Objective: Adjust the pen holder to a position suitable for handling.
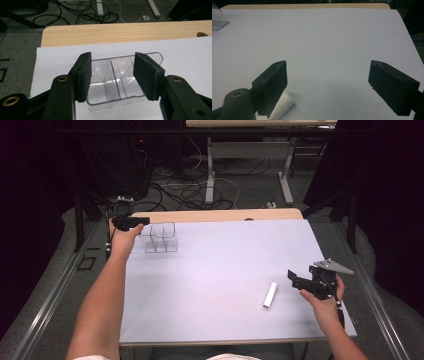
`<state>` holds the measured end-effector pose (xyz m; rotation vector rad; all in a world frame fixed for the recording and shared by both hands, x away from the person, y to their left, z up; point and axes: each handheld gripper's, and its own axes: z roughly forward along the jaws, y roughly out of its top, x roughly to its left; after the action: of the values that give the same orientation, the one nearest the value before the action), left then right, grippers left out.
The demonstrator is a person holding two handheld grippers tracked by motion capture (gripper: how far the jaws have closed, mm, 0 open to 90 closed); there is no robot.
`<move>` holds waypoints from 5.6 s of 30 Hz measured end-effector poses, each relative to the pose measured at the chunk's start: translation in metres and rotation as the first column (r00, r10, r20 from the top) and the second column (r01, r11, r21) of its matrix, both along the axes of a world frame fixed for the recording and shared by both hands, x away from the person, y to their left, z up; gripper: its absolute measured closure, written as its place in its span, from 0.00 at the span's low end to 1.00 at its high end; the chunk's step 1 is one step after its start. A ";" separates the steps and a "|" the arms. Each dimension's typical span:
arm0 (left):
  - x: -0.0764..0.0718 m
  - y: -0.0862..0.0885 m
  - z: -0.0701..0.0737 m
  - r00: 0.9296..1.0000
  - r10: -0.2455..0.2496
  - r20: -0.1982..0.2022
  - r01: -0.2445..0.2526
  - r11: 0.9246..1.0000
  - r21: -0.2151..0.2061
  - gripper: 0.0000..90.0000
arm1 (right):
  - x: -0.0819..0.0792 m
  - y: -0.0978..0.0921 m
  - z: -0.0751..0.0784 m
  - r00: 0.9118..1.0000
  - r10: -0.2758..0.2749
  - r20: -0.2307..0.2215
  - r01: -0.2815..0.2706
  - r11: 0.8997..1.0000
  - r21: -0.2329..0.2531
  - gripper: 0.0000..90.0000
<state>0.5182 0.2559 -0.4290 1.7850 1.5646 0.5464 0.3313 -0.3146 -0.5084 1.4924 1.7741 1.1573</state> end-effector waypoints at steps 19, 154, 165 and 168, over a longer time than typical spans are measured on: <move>0.007 0.009 -0.010 0.991 0.079 -0.111 -0.080 0.997 -0.011 0.76 | 0.000 0.000 0.000 1.000 0.007 -0.007 -0.007 1.000 0.010 0.17; -0.054 -0.027 -0.039 0.980 0.022 -0.199 -0.026 1.000 -0.016 1.00 | 0.002 0.002 -0.002 0.999 0.030 -0.025 -0.029 0.999 0.025 0.17; -0.057 -0.041 -0.039 0.980 -0.011 -0.196 0.009 1.000 -0.010 1.00 | 0.002 0.002 -0.003 0.999 0.030 -0.029 -0.029 0.999 0.030 0.17; -0.059 -0.050 -0.041 0.983 -0.014 -0.185 0.010 1.000 -0.027 1.00 | 0.002 0.002 -0.003 0.999 0.029 -0.028 -0.028 0.999 0.031 0.17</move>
<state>0.4594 0.2059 -0.4696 1.8688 1.6756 0.3613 0.3336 -0.3122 -0.5114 1.5129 1.8102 1.1877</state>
